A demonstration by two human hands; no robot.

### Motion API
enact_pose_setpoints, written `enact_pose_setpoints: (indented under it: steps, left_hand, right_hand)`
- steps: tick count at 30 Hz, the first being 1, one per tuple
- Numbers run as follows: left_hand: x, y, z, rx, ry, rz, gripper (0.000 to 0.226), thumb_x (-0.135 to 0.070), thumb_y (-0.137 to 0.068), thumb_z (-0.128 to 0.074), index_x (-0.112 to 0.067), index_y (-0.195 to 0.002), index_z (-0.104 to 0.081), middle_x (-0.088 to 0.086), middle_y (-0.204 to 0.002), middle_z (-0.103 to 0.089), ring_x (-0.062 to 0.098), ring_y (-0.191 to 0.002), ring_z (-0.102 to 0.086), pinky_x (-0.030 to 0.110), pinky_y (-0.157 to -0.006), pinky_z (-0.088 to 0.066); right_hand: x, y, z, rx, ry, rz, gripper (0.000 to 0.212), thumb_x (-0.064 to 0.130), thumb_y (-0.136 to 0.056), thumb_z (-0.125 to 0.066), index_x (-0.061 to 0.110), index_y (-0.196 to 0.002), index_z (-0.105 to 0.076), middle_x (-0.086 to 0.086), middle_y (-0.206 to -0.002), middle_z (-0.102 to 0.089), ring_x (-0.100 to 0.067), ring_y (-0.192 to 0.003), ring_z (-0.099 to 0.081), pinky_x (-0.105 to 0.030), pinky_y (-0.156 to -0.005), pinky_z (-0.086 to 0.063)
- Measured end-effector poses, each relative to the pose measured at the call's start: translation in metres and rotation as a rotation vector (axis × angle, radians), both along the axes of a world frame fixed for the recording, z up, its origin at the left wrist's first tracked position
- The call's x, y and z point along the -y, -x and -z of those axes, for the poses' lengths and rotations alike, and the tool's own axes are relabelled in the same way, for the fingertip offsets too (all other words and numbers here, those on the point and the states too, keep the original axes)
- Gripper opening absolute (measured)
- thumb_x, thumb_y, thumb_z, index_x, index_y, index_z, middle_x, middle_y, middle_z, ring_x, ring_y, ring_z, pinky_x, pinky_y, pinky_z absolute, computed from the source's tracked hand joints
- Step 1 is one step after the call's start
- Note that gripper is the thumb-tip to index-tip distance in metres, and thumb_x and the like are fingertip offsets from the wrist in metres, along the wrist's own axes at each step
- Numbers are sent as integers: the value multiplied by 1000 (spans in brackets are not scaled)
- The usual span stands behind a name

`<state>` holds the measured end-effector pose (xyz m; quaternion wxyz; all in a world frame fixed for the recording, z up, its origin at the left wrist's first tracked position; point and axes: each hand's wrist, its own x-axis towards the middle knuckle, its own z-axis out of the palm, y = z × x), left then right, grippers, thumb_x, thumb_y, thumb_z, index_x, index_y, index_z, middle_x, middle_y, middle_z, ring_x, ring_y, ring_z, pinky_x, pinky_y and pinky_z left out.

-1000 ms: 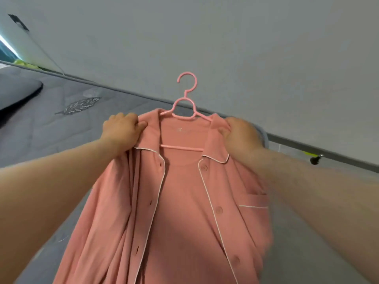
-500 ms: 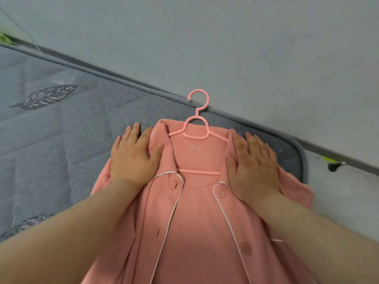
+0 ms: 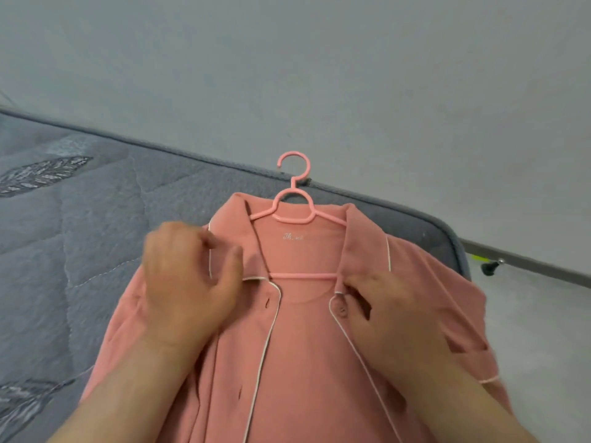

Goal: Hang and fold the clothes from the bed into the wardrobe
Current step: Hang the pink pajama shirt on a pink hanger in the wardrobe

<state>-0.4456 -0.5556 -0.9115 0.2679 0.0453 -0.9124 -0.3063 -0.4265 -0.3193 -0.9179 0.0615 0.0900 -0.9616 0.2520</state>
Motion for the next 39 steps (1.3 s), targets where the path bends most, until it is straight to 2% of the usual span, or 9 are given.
enact_pose_setpoints:
  steps: [4,11,16,19,24,27,31,36,39]
  left_hand:
    - [-46,-27,-4,562,166,72,27,-52,-78,-53,-25,-77,-51,-8,-78,-61,18,-80,-59,33,-66,-47]
    - [-53,-33,0,543,208,-40,12,-27,-82,-51,-19,-74,-51,0,-79,-58,29,-74,-53,32,-58,-32]
    - [-55,-37,-4,489,-203,28,16,-29,-77,-53,-14,-72,-55,-3,-64,-56,18,-65,-52,35,-57,-41]
    - [-66,-36,-6,486,-375,162,16,-20,-72,-59,-7,-65,-52,-4,-55,-50,12,-54,-41,26,-50,-35]
    - [-73,-38,2,510,-507,222,23,-10,-77,-64,-6,-56,-56,-6,-46,-46,4,-46,-34,20,-45,-30]
    - [-73,-41,6,512,-579,255,23,-14,-82,-64,-1,-64,-63,1,-52,-50,6,-51,-38,24,-49,-34]
    - [-70,-41,6,608,-988,227,24,-9,-88,-57,6,-71,-67,9,-60,-57,16,-55,-51,29,-51,-44]
    - [-78,-42,10,523,-628,259,16,-6,-77,-67,-5,-61,-64,1,-51,-55,9,-45,-46,23,-49,-42]
    - [-82,-42,13,483,-448,195,12,-11,-74,-67,-11,-62,-65,-1,-55,-63,6,-48,-51,20,-49,-43]
  right_hand:
    - [12,-11,1,-20,-17,115,7,26,-80,-73,25,-79,-66,6,-77,-64,-19,-70,-57,-32,-60,-47]
    - [24,-14,6,69,-47,181,17,32,-88,-64,24,-99,-73,2,-101,-69,-21,-92,-60,-32,-80,-44]
    - [24,-18,-9,160,-112,131,18,39,-91,-56,24,-91,-66,1,-99,-66,-22,-91,-58,-34,-77,-42]
    - [28,-17,-20,157,111,68,11,34,-86,-65,24,-85,-69,9,-85,-70,-10,-81,-62,-28,-70,-44]
    - [36,-12,-15,459,725,216,22,6,-85,-69,17,-66,-69,6,-53,-64,-2,-46,-55,-21,-50,-48]
    - [33,-11,-14,569,841,246,25,-4,-84,-67,16,-69,-68,3,-52,-63,-4,-43,-55,-16,-45,-47]
    - [27,-10,-11,600,851,231,22,-3,-84,-68,14,-71,-70,-2,-57,-64,-11,-48,-55,-21,-52,-51]
    - [24,-6,-13,710,1011,179,14,9,-84,-69,8,-71,-74,-11,-69,-69,-14,-60,-61,-22,-57,-55]
    - [28,-5,-8,665,903,207,13,11,-84,-71,8,-71,-70,-8,-65,-68,-13,-55,-60,-25,-59,-54]
